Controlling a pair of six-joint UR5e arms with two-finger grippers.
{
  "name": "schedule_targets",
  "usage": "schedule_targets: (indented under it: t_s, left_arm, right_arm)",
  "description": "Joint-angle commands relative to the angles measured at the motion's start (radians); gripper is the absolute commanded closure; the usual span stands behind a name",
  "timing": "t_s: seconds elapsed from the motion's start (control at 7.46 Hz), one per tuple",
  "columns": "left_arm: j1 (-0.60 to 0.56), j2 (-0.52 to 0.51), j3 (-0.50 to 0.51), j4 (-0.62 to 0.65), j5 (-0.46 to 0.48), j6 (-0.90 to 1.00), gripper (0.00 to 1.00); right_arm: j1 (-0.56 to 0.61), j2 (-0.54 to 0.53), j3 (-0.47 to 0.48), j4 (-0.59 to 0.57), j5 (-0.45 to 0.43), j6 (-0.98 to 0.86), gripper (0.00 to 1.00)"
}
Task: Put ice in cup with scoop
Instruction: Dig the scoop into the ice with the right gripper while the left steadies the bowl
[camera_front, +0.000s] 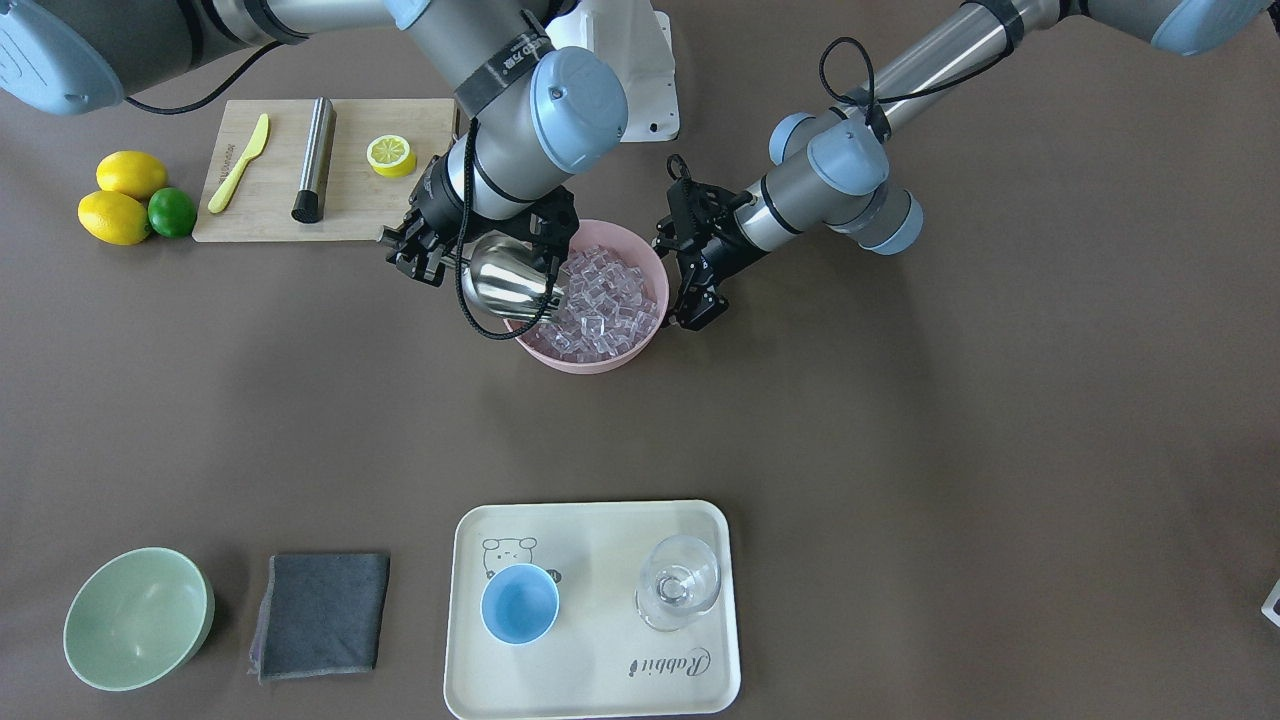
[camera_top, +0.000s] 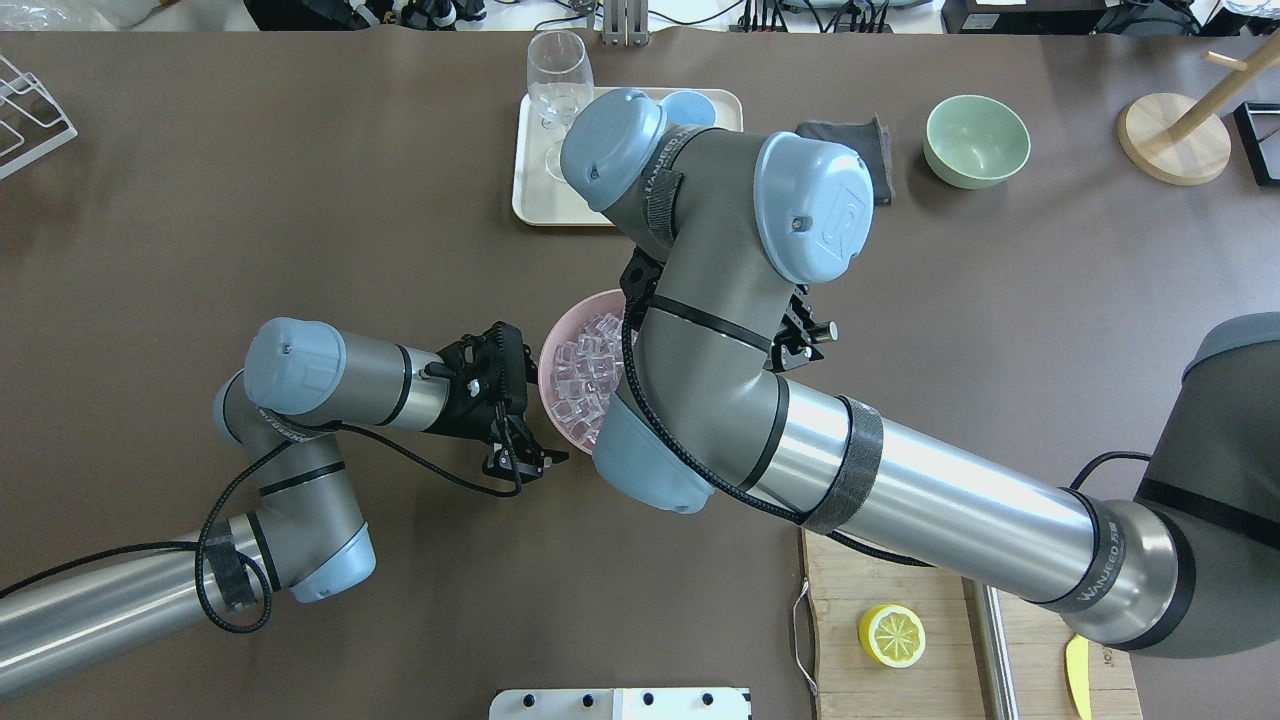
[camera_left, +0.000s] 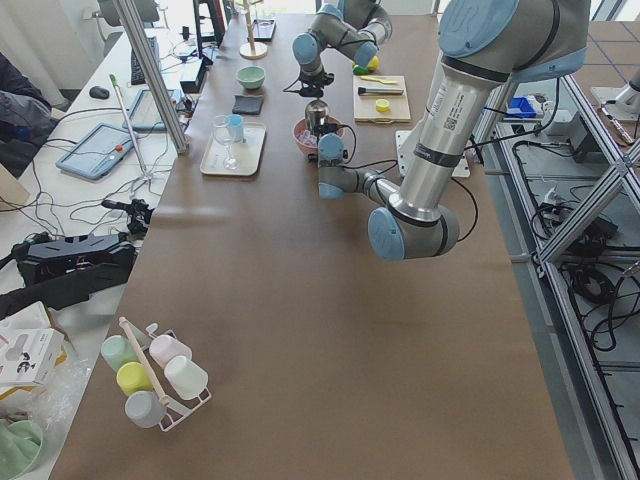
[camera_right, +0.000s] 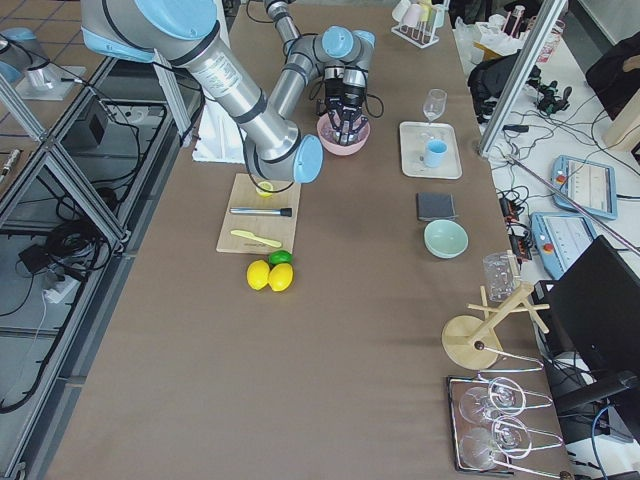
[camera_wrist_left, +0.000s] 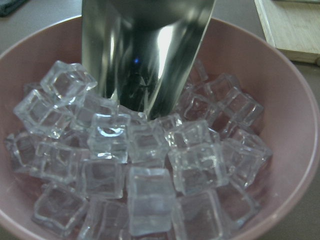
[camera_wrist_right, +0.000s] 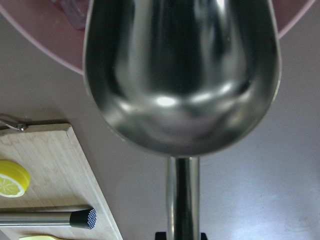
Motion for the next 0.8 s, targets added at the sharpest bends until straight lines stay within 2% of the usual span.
schedule_targets:
  t_s: [0.0, 0.4, 0.67]
  left_arm:
    - [0.000, 0.000, 0.000, 0.000, -0.001, 0.001, 0.02]
    - [0.000, 0.000, 0.000, 0.000, -0.001, 0.001, 0.02]
    - [0.000, -0.002, 0.000, 0.001, 0.001, 0.001, 0.02]
  right_arm:
    - [-0.009, -0.013, -0.004, 0.067, 0.001, 0.051, 1.00]
    - [-0.030, -0.045, -0.003, 0.154, 0.001, 0.132, 1.00]
    - [-0.032, -0.047, 0.005, 0.158, 0.003, 0.147, 1.00]
